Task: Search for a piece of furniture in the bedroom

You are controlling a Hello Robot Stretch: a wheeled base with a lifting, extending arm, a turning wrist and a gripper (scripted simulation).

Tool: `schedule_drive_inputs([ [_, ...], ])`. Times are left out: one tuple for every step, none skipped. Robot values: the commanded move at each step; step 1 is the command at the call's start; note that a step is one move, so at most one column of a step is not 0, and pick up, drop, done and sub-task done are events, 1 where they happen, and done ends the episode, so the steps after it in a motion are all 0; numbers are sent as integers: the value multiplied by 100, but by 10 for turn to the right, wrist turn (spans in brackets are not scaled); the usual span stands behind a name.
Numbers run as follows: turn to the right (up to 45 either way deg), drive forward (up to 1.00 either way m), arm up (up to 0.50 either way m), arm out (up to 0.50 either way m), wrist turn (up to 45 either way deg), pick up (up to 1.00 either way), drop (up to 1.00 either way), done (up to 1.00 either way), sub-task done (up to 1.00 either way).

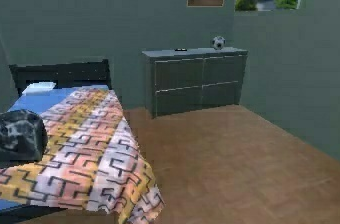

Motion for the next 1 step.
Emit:
schedule_drive_inputs([
  [450, 0, 0, 0, 0, 0, 0, 0, 0],
])
